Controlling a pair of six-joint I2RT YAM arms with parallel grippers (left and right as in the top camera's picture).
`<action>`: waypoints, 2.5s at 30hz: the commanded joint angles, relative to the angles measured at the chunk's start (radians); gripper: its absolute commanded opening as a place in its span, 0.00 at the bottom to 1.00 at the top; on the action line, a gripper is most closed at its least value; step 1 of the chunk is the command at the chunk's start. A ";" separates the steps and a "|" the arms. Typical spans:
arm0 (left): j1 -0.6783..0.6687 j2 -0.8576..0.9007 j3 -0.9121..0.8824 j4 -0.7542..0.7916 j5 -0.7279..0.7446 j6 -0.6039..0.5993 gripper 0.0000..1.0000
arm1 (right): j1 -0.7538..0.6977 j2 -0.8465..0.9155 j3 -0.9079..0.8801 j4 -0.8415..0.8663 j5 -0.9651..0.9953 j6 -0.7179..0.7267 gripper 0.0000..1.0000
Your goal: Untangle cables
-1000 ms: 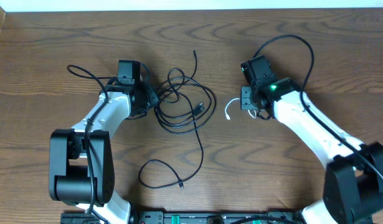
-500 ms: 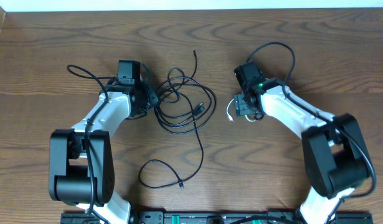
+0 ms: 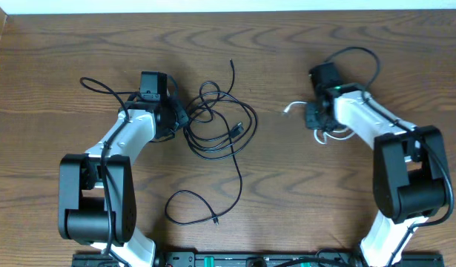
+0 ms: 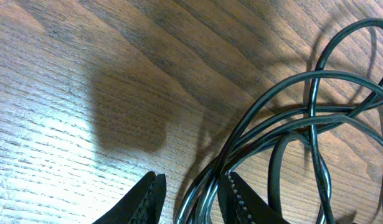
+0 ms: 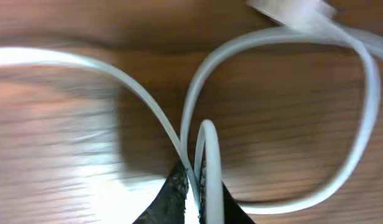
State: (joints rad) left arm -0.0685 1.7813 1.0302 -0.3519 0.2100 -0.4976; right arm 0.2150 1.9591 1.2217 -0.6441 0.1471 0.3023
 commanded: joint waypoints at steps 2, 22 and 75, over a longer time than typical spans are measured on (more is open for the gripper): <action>-0.002 0.007 -0.001 -0.002 -0.009 0.006 0.33 | -0.146 0.072 -0.040 -0.017 0.008 -0.004 0.02; -0.002 0.007 -0.001 0.002 0.032 0.006 0.33 | -0.760 0.072 -0.040 0.118 -0.010 0.011 0.04; -0.002 0.007 -0.001 0.009 0.037 0.006 0.33 | -0.829 0.046 -0.036 0.117 -0.192 -0.019 0.01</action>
State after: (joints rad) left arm -0.0685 1.7813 1.0302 -0.3405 0.2382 -0.4976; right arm -0.6159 1.9816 1.2457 -0.5648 0.0196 0.2810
